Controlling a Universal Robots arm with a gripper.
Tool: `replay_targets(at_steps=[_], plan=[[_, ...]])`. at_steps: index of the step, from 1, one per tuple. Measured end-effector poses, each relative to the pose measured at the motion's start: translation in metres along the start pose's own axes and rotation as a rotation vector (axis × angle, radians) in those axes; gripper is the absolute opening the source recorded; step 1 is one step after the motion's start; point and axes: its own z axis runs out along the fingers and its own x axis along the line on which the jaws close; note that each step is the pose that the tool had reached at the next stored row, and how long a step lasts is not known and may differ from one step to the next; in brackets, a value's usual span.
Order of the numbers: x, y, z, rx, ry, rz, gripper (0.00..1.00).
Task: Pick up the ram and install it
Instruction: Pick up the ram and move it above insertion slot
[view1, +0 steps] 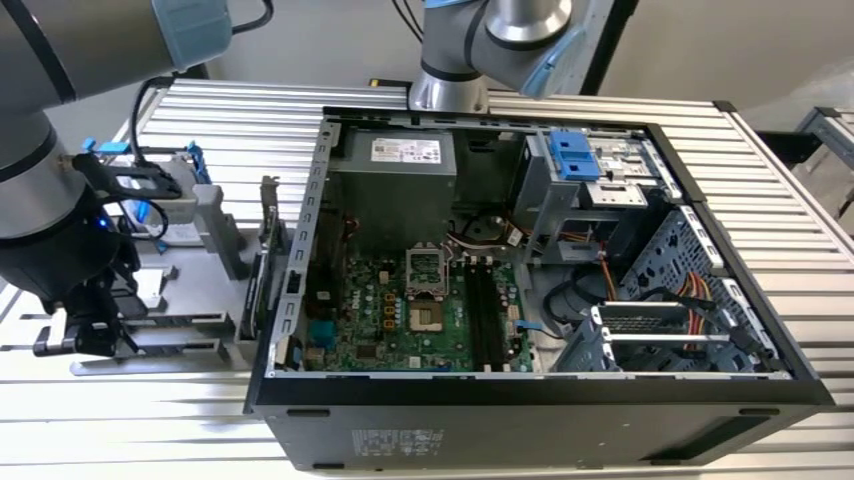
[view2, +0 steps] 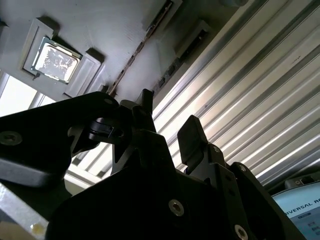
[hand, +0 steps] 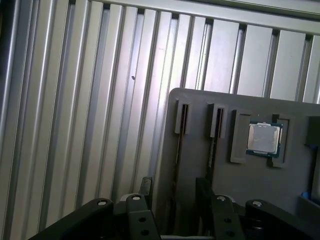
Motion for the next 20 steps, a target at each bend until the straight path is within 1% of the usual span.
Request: replay_targets(at_steps=[3, 5, 8, 11, 20], plan=[[0.0, 0.0, 0.0001, 0.0, 0.0002, 0.0, 1.0], [0.0, -0.0001, 0.0007, 0.0, 0.0023, 0.0, 1.0], [0.0, -0.0001, 0.0018, -0.0016, 0.0119, 0.0, 1.0], [-0.0001, -0.0001, 0.0029, -0.0025, 0.0189, 0.001, 1.0], [-0.0001, -0.0002, 0.0063, -0.0045, 0.0343, 0.001, 1.0]])
